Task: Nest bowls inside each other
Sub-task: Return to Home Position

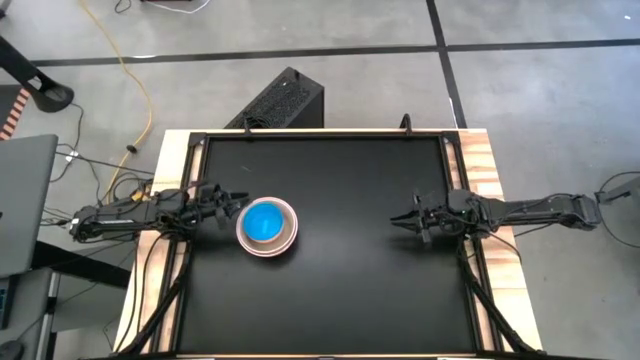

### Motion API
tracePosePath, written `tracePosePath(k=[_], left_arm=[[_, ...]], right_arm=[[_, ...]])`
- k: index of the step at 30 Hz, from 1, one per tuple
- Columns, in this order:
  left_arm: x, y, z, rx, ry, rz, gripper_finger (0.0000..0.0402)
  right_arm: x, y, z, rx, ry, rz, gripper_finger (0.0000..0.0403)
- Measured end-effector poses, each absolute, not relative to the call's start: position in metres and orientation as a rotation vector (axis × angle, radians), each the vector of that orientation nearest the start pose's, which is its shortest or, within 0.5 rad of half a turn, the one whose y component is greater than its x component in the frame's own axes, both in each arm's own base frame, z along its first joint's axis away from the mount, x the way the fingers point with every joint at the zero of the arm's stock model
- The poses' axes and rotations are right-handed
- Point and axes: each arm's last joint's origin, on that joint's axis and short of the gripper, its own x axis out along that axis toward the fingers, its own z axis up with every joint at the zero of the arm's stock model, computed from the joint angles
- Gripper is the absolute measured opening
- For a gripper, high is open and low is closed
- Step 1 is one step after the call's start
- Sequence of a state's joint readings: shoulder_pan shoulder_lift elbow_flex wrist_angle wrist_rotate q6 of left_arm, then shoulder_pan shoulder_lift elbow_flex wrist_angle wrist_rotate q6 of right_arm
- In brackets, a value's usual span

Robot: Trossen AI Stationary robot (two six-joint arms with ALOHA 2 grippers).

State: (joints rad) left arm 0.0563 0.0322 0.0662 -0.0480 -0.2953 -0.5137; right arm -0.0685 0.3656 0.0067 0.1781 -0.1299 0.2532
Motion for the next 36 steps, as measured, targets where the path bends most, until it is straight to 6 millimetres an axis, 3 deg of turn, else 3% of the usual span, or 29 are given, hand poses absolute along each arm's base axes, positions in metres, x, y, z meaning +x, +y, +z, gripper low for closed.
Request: tracePosePath(k=[11,36], left_arm=[[0.0932,0.0136,0.1722,-0.474,0.006,0.365,0.0125],[0.0931,0.0136,0.1717,-0.473,0.013,0.368,0.0125]], right_arm=[[0.1187,-0.0044,0.1503,0.271,0.189,0.038,0.0060],[0.1187,-0.0044,0.1499,0.272,0.191,0.038,0.0060]])
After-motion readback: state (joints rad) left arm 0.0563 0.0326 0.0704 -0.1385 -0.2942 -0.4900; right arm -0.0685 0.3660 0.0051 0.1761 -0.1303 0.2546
